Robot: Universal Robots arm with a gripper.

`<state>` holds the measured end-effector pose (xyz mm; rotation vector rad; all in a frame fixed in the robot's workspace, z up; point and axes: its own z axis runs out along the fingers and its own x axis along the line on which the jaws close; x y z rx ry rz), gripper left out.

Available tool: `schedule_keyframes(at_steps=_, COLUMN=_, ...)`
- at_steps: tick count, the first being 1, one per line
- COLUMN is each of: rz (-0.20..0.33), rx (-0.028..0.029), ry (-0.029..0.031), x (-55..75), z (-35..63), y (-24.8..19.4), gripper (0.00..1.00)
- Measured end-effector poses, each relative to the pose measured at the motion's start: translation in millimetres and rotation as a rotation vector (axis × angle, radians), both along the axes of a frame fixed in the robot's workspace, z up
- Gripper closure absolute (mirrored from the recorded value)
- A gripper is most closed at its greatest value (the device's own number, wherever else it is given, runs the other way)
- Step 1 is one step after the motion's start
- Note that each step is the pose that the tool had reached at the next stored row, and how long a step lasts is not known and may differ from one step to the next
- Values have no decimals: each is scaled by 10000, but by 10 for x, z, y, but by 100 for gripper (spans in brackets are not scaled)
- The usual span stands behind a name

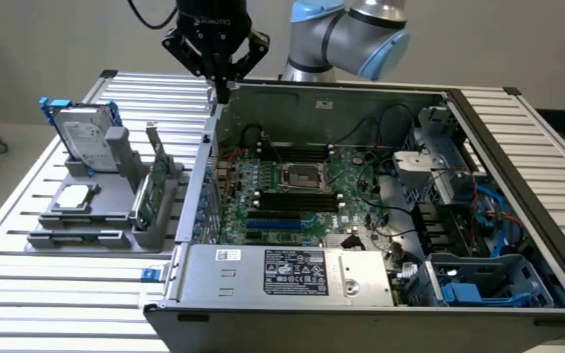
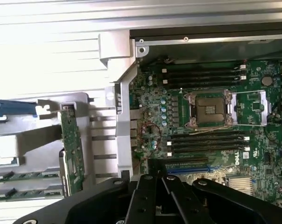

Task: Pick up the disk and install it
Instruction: 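Reach for the disk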

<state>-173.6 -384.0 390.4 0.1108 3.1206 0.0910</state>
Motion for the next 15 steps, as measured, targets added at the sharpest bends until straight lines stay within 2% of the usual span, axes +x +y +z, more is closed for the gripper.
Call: schedule_keyframes(at_steps=15, rz=0, rx=112, ry=0, x=-683, z=-48, y=133, gripper=89)
